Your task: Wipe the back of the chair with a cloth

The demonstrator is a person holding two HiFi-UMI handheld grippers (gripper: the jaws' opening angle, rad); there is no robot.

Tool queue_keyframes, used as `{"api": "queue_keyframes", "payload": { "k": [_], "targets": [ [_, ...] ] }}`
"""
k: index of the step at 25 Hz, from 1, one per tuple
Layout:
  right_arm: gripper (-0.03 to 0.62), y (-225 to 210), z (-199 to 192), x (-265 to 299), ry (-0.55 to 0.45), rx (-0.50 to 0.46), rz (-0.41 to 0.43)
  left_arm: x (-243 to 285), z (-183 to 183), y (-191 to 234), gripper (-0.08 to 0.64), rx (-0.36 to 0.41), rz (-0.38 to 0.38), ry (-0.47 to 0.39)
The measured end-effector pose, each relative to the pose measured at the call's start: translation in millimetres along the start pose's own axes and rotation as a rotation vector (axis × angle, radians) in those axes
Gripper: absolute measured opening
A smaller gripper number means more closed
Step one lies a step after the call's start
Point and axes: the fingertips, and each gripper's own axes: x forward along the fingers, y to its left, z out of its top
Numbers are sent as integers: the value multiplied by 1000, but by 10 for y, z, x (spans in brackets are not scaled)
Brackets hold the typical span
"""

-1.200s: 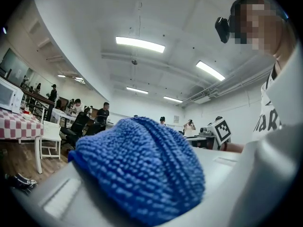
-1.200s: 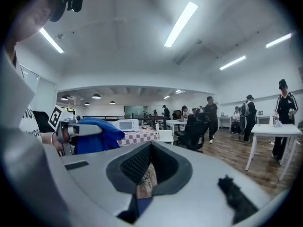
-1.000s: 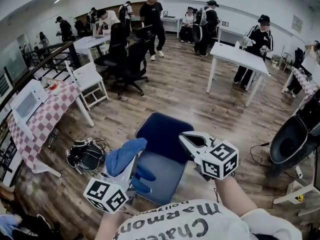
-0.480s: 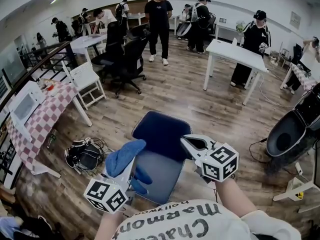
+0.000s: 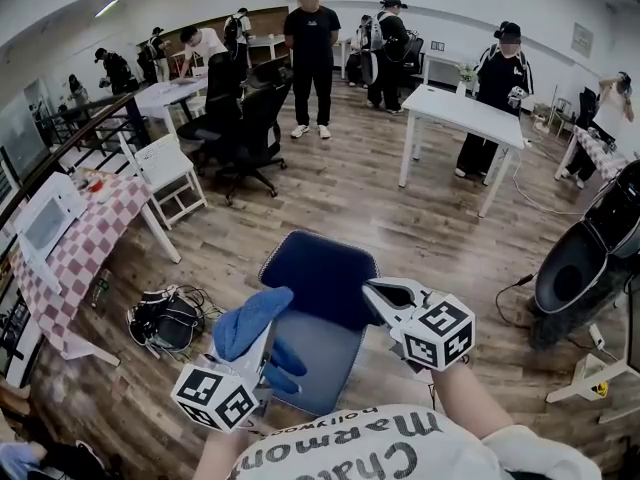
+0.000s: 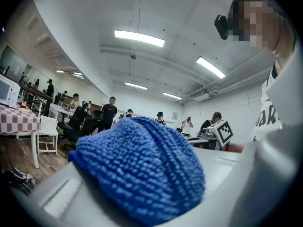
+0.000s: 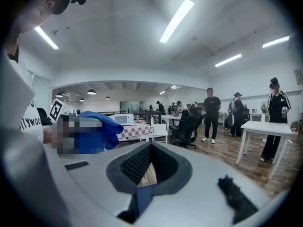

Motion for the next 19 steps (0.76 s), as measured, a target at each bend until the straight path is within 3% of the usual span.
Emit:
{"api": "queue_keyframes", "payload": {
  "k": [19],
  "targets": [
    [12,76,0,-27,5,-12,0,-104,20,-15,34,-5,-2,-16]
  ]
}}
